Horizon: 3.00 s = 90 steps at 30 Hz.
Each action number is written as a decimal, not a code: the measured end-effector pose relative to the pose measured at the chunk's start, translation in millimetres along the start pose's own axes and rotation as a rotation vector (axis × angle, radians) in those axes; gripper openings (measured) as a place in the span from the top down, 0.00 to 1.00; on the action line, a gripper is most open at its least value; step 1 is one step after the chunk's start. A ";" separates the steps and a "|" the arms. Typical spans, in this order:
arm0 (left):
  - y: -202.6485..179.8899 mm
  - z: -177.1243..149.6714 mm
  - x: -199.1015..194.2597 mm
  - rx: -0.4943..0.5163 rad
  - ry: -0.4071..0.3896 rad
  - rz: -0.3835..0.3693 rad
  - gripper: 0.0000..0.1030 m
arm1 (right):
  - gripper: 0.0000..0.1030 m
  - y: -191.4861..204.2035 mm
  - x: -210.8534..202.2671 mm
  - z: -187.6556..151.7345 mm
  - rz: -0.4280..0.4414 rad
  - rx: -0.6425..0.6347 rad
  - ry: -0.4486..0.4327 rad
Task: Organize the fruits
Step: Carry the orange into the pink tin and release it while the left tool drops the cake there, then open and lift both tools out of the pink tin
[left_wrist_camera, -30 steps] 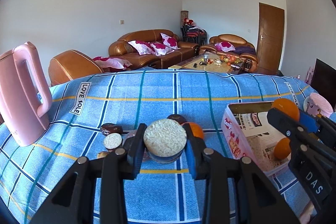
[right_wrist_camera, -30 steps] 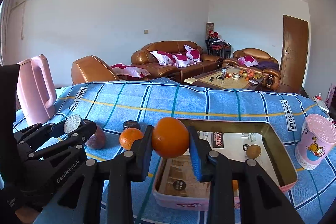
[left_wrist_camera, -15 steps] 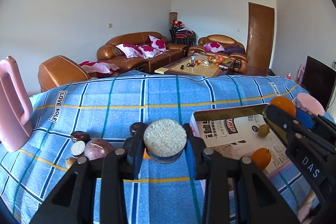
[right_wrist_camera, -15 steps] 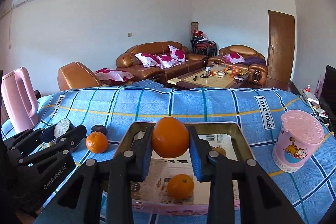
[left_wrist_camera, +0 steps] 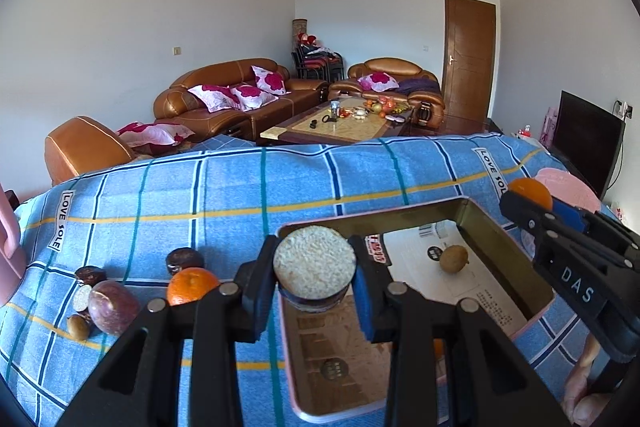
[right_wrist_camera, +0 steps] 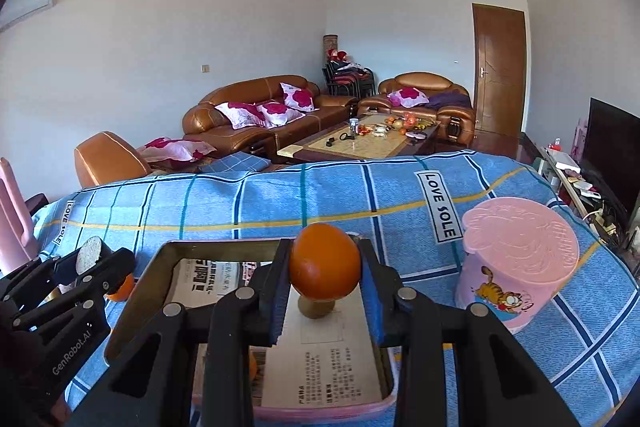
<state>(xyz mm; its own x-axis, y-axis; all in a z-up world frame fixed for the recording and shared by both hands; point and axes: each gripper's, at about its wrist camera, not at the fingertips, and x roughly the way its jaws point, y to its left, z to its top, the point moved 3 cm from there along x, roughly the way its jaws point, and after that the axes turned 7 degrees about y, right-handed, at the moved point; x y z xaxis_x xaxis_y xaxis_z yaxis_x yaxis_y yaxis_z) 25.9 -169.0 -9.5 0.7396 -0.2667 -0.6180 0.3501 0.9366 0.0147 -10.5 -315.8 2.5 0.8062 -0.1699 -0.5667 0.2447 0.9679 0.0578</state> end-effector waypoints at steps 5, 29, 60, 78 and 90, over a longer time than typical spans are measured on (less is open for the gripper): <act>-17.3 1.6 14.0 0.026 0.037 -0.003 0.65 | 0.67 -7.3 15.2 -2.1 -0.010 -0.005 0.055; -14.4 -6.5 36.4 0.023 0.141 0.003 0.65 | 0.66 15.2 42.5 -21.9 0.074 -0.062 0.231; 17.2 -0.7 -7.1 -0.043 -0.063 0.120 0.00 | 0.28 -15.2 -16.3 -1.9 0.048 0.115 -0.150; 53.5 -16.2 -14.5 -0.048 -0.058 0.189 0.00 | 0.16 -0.3 -22.5 -12.3 -0.079 0.068 -0.147; 86.7 -27.0 -19.5 -0.098 -0.021 0.167 0.00 | 0.16 29.7 -30.3 -28.1 -0.067 0.065 -0.084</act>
<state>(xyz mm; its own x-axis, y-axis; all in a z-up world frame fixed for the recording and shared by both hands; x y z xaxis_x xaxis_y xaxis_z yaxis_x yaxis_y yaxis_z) 26.4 -76.5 -17.4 0.7951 -0.1092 -0.5966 0.1641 0.9857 0.0382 -42.8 -276.7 -1.8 0.8285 -0.2513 -0.5005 0.3318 0.9402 0.0771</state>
